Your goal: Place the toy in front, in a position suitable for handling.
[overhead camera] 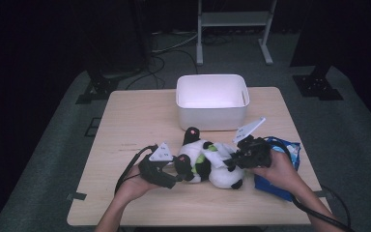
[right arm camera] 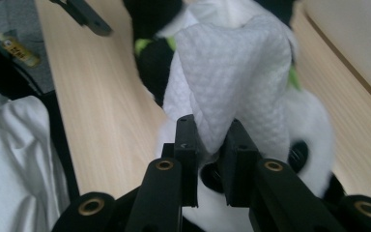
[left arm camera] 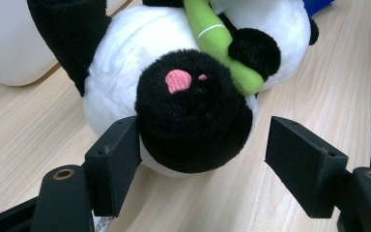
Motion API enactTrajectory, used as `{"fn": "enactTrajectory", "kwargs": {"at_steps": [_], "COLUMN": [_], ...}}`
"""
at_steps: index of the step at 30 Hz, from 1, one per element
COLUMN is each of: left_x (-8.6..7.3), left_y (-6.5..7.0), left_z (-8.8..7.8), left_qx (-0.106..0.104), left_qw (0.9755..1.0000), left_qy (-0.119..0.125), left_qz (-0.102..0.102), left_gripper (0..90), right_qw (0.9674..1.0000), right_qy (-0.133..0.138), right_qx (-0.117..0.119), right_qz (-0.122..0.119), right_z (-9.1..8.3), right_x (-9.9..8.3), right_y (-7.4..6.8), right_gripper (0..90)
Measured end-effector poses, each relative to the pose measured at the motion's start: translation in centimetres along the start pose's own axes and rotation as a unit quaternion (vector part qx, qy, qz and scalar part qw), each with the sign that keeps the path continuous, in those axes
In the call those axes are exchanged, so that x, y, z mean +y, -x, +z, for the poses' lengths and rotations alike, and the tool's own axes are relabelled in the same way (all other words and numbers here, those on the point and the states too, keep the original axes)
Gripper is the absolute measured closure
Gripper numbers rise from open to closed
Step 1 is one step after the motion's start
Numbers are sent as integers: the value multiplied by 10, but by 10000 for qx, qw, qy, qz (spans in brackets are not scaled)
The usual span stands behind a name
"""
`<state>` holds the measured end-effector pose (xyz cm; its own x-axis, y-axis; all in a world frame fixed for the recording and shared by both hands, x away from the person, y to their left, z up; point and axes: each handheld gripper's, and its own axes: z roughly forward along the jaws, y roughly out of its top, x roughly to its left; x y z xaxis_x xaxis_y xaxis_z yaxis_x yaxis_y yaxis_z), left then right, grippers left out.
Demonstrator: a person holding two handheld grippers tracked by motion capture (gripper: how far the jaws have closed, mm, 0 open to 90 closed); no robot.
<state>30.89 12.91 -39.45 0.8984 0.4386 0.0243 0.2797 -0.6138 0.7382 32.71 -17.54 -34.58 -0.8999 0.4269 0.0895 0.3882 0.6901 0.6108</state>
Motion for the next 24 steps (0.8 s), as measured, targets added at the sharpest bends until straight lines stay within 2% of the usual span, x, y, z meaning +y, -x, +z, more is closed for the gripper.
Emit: {"fn": "enactTrajectory", "kwargs": {"at_steps": [5, 11, 16, 18, 24], "left_x": [-2, -4, -5, -6, -6], "left_y": [-2, -5, -8, -7, -8], "left_z": [-1, -5, -7, -8, -8], "left_qx": [35, 72, 86, 53, 28], "left_qw": [10000, 9999, 9999, 9999, 9999], "left_qy": [11, 56, 38, 48, 23], "left_qz": [0, -71, -77, -98, -108], "left_gripper": [270, 275, 279, 313, 322], "right_qw": [9994, 9981, 9975, 9973, 9971], "right_qy": [-49, -158, -196, -188, -129], "right_qx": [199, 409, 490, 512, 546], "right_qz": [-264, -433, -464, -499, -521], "right_z": [18, 40, 51, 55, 58], "right_x": [22, 45, 60, 65, 81], "right_y": [-10, -17, -17, -17, -15], "right_gripper": [784, 784, 783, 784, 783]}}
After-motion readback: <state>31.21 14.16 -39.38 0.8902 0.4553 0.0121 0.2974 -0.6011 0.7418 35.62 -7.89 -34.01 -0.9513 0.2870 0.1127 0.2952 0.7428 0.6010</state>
